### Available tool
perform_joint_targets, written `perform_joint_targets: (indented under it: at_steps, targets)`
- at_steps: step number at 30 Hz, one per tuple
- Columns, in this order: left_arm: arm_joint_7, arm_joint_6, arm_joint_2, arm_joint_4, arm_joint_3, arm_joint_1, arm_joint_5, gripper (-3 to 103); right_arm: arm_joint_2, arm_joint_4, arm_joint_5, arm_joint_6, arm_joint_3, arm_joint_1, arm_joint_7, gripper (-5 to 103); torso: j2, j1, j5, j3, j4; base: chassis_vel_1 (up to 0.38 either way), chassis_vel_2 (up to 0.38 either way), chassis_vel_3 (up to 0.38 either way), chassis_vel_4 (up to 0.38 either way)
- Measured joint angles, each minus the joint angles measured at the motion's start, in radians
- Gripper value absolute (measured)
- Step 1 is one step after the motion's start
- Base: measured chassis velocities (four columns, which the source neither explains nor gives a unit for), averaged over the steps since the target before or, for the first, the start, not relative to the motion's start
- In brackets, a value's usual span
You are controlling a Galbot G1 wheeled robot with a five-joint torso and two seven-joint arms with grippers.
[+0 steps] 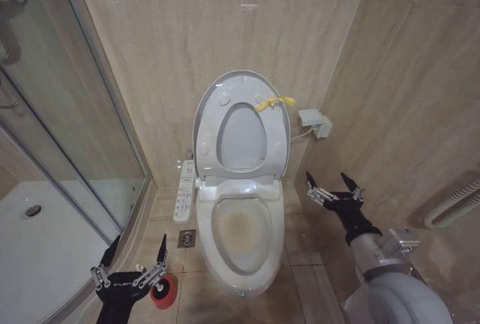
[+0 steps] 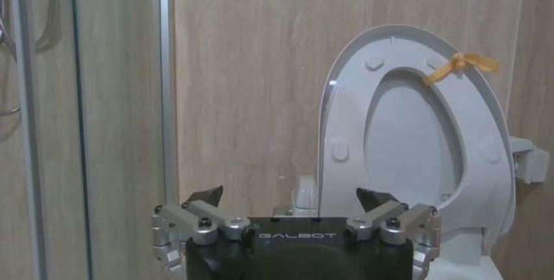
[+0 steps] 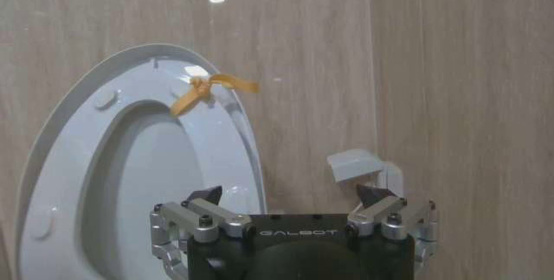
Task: Open the toilet lid, clean the toilet bowl with a toilet brush, close the toilet lid, and flush.
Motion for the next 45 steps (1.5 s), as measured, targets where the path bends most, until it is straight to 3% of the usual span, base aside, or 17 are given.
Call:
perform_joint_targets:
  at_steps: [21,38,45]
  targets:
    - [0.000,0.000,0.000,0.000,0.000,0.000,0.000,100,-0.080,-0.316,0.082,0.009,-0.058,0.401,0.060,100,0.000,0.000,0.0000,0.000,0.0000,0.000,0.000,0.000,0.000]
    - [0.000,0.000,0.000,0.000,0.000,0.000,0.000,100,-0.121,-0.567,0.019,0.082,-0.121,0.698,0.029,100,0.000,0.000,0.0000,0.000,0.0001,0.000,0.000,0.000,0.000]
    - [0.000,0.000,0.000,0.000,0.000,0.000,0.000,100,-0.105,-0.725,-0.079,0.132,-0.201,0.854,0.081,100,0.000,0.000,-0.0001,0.000,0.0003,0.000,0.000,0.000,0.000]
